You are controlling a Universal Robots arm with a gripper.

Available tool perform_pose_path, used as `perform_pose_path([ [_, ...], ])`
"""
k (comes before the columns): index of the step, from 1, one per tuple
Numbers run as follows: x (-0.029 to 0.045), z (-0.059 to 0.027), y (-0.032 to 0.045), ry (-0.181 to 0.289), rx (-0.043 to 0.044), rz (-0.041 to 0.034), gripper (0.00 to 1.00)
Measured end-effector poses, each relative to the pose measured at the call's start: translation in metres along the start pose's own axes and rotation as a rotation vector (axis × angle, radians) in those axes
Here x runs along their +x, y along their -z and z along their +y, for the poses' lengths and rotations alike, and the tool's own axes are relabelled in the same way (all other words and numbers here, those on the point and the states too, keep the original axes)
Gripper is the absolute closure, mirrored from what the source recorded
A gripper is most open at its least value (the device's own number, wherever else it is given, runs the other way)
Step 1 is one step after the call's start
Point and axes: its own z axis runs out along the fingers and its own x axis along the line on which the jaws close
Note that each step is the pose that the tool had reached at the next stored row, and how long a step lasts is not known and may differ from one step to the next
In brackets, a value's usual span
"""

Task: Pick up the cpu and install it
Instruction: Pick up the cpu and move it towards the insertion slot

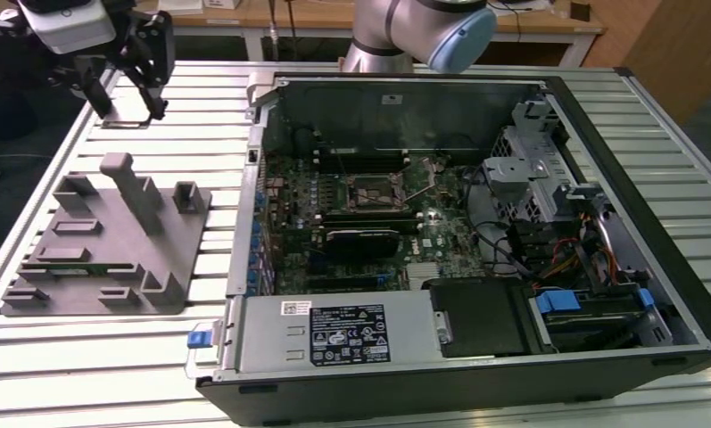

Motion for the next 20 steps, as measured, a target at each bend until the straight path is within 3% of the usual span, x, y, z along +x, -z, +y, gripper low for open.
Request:
perform_pose_path([
  [20, -0.0309, 0.0029, -0.0013, 0.000, 0.0000, 0.0000, 0.45],
])
